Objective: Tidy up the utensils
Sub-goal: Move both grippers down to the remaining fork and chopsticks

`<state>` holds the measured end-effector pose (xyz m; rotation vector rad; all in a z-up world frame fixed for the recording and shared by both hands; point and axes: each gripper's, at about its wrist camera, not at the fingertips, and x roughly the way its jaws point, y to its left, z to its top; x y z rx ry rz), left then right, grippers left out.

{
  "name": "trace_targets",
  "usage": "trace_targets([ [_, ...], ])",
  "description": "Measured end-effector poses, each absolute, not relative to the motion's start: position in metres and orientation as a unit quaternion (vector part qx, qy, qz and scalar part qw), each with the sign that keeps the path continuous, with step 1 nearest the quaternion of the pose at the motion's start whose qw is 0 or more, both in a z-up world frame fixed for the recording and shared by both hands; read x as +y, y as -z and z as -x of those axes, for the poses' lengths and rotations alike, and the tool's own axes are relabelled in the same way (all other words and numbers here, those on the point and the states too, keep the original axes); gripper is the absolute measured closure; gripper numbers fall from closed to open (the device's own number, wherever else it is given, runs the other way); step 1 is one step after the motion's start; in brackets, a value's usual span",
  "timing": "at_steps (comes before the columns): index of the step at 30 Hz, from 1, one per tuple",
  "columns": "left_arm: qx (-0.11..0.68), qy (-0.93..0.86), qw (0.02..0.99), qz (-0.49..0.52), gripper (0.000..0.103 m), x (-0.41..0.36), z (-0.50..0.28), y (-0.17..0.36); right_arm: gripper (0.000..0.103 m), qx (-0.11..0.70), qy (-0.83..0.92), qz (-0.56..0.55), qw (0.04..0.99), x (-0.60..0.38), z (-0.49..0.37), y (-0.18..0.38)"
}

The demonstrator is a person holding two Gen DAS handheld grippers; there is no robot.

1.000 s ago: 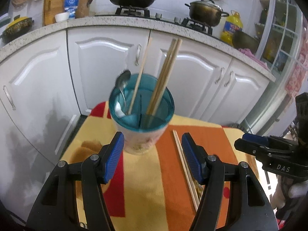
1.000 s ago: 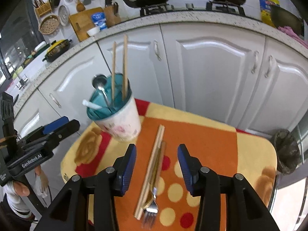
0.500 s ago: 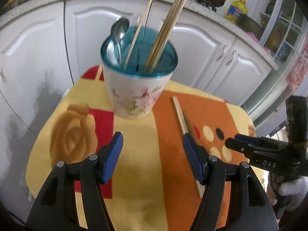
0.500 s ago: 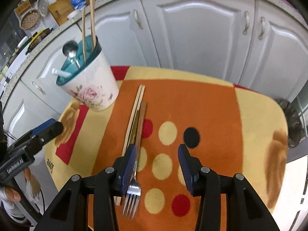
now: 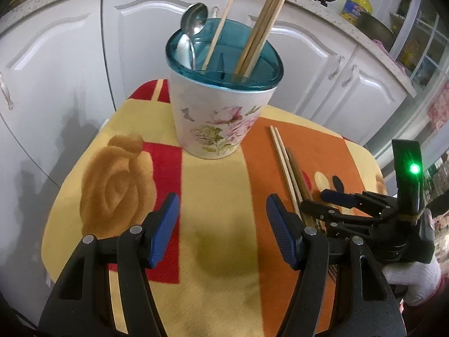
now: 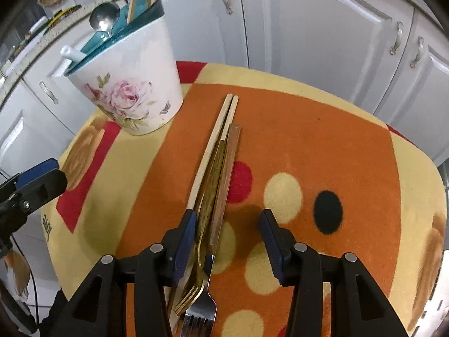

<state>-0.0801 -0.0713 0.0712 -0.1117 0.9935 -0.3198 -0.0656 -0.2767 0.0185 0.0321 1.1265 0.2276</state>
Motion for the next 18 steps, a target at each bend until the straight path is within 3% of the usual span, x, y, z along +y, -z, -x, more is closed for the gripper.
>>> trace_targets([
  [4, 0.479, 0.161, 0.861, 0.054, 0.039, -0.08, 0.078, -0.069, 0.058, 0.538, -0.064, 0.001, 0.841, -0.3, 0.072, -0.019],
  [16, 0.501, 0.219, 0.836, 0.054, 0.04, -0.124, 0.063, -0.054, 0.057, 0.524, -0.035, -0.126, 0.842, -0.373, 0.095, -0.04],
  [18, 0.51, 0.228, 0.828, 0.054, 0.048, -0.135, 0.056, -0.047, 0.057, 0.522, -0.04, -0.128, 0.843, -0.372, 0.096, -0.045],
])
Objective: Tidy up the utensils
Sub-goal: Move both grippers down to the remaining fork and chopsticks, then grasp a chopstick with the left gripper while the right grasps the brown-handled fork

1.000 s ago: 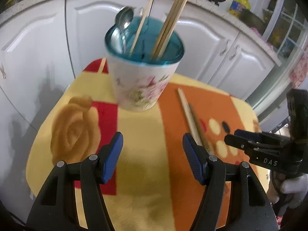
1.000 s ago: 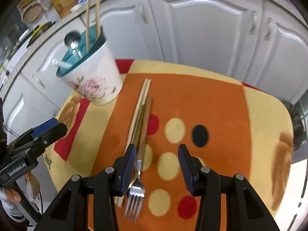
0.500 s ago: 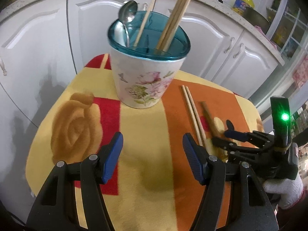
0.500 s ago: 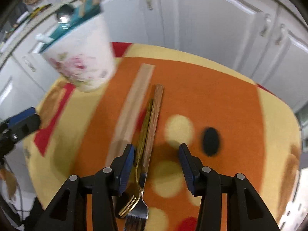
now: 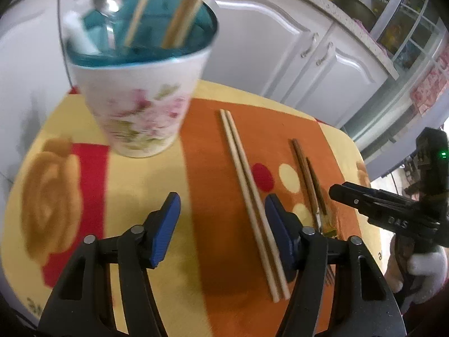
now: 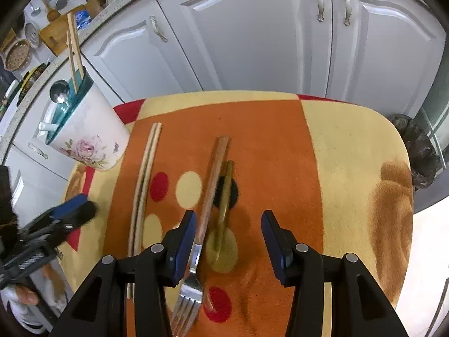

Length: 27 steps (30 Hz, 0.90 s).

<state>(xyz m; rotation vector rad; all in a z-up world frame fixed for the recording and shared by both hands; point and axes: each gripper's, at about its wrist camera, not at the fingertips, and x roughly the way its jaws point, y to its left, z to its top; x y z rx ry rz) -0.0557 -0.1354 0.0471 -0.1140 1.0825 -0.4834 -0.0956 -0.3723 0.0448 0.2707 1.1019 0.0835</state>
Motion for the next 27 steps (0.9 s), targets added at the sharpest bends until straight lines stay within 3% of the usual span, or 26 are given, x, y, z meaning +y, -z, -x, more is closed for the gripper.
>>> trace_targets([
  [5, 0.538, 0.227, 0.812, 0.019, 0.064, -0.159, 0.044, -0.025, 0.057, 0.527, -0.047, -0.129, 0.839, -0.369, 0.093, -0.043],
  [13, 0.531, 0.22, 0.818, -0.01, 0.068, -0.173, 0.032, -0.024, 0.057, 0.53, -0.045, -0.121, 0.838, -0.371, 0.08, -0.037],
  [16, 0.529, 0.219, 0.82, -0.006, 0.079, -0.174, 0.026, -0.023, 0.063, 0.528, -0.042, -0.105, 0.842, -0.37, 0.068, -0.039],
  [18, 0.533, 0.235, 0.812, 0.017, 0.095, -0.172, 0.024, -0.022, 0.07, 0.528, -0.038, -0.094, 0.843, -0.369, 0.062, -0.041],
  [27, 0.54, 0.24, 0.807, 0.016, 0.099, -0.15, 0.054, -0.026, 0.08, 0.543, -0.065, -0.089, 0.833, -0.356, 0.026, -0.03],
])
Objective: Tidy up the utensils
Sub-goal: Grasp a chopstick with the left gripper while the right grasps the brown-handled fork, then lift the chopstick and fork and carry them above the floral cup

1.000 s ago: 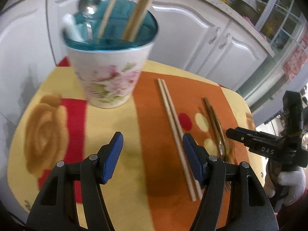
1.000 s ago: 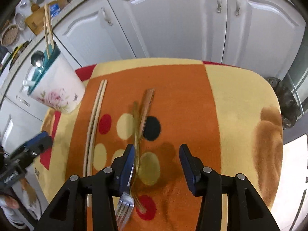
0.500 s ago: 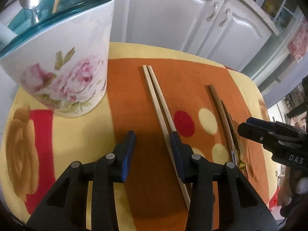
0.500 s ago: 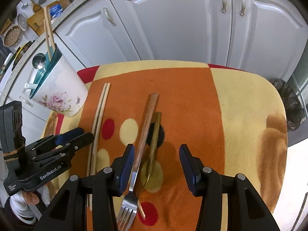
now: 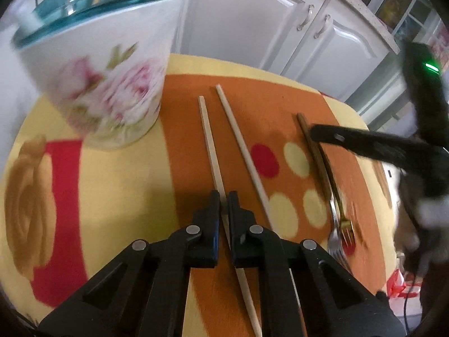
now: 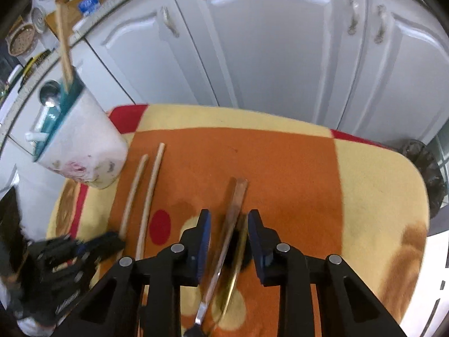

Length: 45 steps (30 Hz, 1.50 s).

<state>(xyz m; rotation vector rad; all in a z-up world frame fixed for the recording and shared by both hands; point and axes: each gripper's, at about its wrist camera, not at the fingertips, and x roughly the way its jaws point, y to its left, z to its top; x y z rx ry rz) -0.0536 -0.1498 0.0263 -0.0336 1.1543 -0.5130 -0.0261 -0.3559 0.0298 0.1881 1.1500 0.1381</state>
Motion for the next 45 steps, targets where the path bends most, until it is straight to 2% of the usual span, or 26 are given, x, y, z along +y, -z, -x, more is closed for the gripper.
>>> trace_targets([
  [5, 0.549, 0.243, 0.799, 0.019, 0.099, -0.137, 0.073, -0.029, 0.092, 0.553, -0.083, -0.085, 0.824, -0.345, 0.014, -0.022],
  [8, 0.552, 0.246, 0.797, 0.019, 0.099, -0.131, 0.082, -0.029, 0.093, 0.555, -0.115, -0.087, 0.819, -0.331, 0.024, -0.025],
  [13, 0.549, 0.235, 0.802, 0.019, 0.099, -0.126, 0.08, -0.031, 0.093, 0.555, -0.12, -0.089, 0.818, -0.326, 0.039, -0.025],
  [15, 0.551, 0.234, 0.801, 0.025, 0.099, -0.125, 0.078, -0.031, 0.087, 0.555, -0.115, -0.087, 0.819, -0.326, 0.044, -0.026],
  [17, 0.551, 0.233, 0.8, 0.028, 0.099, -0.126, 0.075, -0.031, 0.085, 0.554, -0.116, -0.084, 0.82, -0.324, 0.048, -0.025],
  [26, 0.55, 0.222, 0.805, 0.028, 0.092, -0.131, 0.059, -0.031, 0.084, 0.576, -0.127, -0.088, 0.803, -0.318, 0.068, -0.02],
  [31, 0.554, 0.215, 0.803, 0.033, 0.087, -0.13, 0.055, -0.027, 0.084, 0.572, -0.123, -0.138, 0.799, -0.336, 0.069, -0.014],
  [35, 0.551, 0.212, 0.806, 0.037, 0.082, -0.132, 0.048, -0.028, 0.083, 0.568, -0.12, -0.113, 0.806, -0.326, 0.06, -0.019],
  [38, 0.549, 0.211, 0.808, 0.034, 0.08, -0.139, 0.038, -0.029, 0.078, 0.564, -0.113, -0.096, 0.812, -0.319, 0.051, -0.02],
  [43, 0.544, 0.21, 0.812, 0.022, 0.079, -0.152, 0.023, -0.023, 0.078, 0.554, -0.103, -0.059, 0.824, -0.305, 0.036, -0.017],
  [45, 0.534, 0.213, 0.818, 0.015, 0.08, -0.157, 0.02, -0.022, 0.087, 0.547, -0.101, -0.039, 0.83, -0.3, 0.033, -0.016],
])
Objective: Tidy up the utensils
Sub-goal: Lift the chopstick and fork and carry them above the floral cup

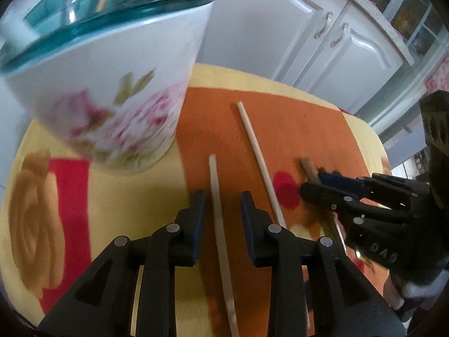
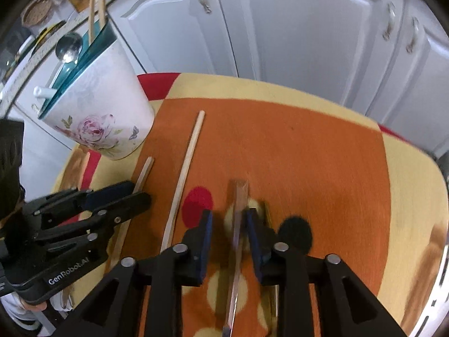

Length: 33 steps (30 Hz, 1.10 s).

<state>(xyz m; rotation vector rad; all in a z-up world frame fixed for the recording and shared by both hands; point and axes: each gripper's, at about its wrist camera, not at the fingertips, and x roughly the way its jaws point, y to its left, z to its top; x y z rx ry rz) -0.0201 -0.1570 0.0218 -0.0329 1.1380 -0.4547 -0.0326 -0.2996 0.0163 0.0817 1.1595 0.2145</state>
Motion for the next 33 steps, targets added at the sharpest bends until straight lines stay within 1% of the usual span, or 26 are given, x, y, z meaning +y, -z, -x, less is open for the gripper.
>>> trace_targets([
  [1, 0.531, 0.215, 0.82, 0.013, 0.083, -0.159, 0.019, -0.022, 0.088, 0.545, -0.101, -0.033, 0.832, -0.299, 0.032, -0.016],
  [2, 0.527, 0.214, 0.822, 0.002, 0.094, -0.16, 0.019, -0.021, 0.091, 0.544, -0.101, -0.031, 0.832, -0.298, 0.03, -0.016],
  [3, 0.527, 0.211, 0.823, -0.002, 0.097, -0.16, 0.019, -0.02, 0.093, 0.545, -0.103, -0.033, 0.831, -0.299, 0.029, -0.016],
  [6, 0.539, 0.216, 0.814, 0.028, 0.098, -0.147, 0.018, -0.025, 0.094, 0.542, -0.121, -0.062, 0.829, -0.304, 0.033, -0.025],
  [10, 0.508, 0.228, 0.83, 0.048, 0.098, -0.131, 0.03, -0.057, 0.094, 0.515, -0.138, -0.082, 0.842, -0.306, 0.046, -0.052],
  [14, 0.469, 0.252, 0.844, 0.063, 0.099, -0.116, 0.049, -0.095, 0.094, 0.479, -0.155, -0.095, 0.859, -0.313, 0.068, -0.09],
  [20, 0.431, 0.273, 0.857, 0.074, 0.099, -0.099, 0.076, -0.132, 0.094, 0.442, -0.17, -0.088, 0.876, -0.314, 0.1, -0.129],
  [33, 0.375, 0.277, 0.882, 0.076, 0.099, -0.074, 0.103, -0.181, 0.094, 0.393, -0.178, -0.072, 0.899, -0.311, 0.135, -0.173],
])
